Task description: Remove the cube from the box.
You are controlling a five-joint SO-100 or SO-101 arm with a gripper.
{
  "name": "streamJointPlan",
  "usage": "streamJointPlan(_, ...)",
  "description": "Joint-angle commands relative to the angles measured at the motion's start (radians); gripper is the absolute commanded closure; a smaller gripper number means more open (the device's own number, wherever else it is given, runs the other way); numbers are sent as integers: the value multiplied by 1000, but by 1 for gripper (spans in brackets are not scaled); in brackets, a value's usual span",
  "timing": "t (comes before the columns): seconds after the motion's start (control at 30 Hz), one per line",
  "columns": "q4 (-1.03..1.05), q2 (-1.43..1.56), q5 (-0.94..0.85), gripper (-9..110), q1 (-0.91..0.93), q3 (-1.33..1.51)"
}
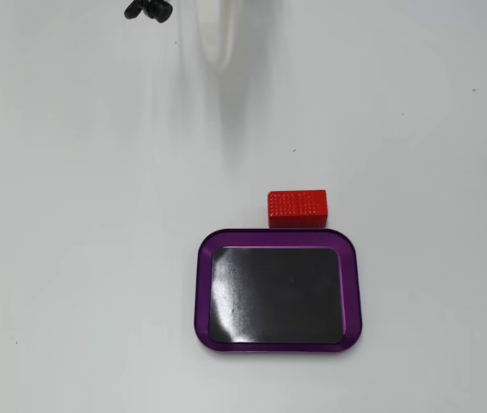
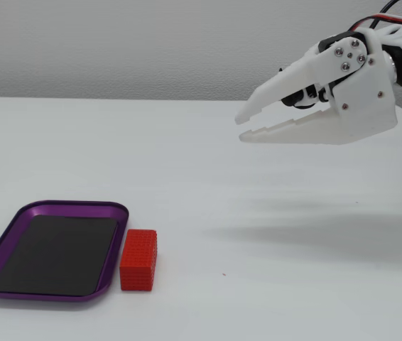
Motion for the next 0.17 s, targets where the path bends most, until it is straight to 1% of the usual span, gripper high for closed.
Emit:
streamJointPlan(0.0, -9, 15, -3, 101, 3, 3)
streamJointPlan(0.13, -9, 15, -3, 101, 3, 3)
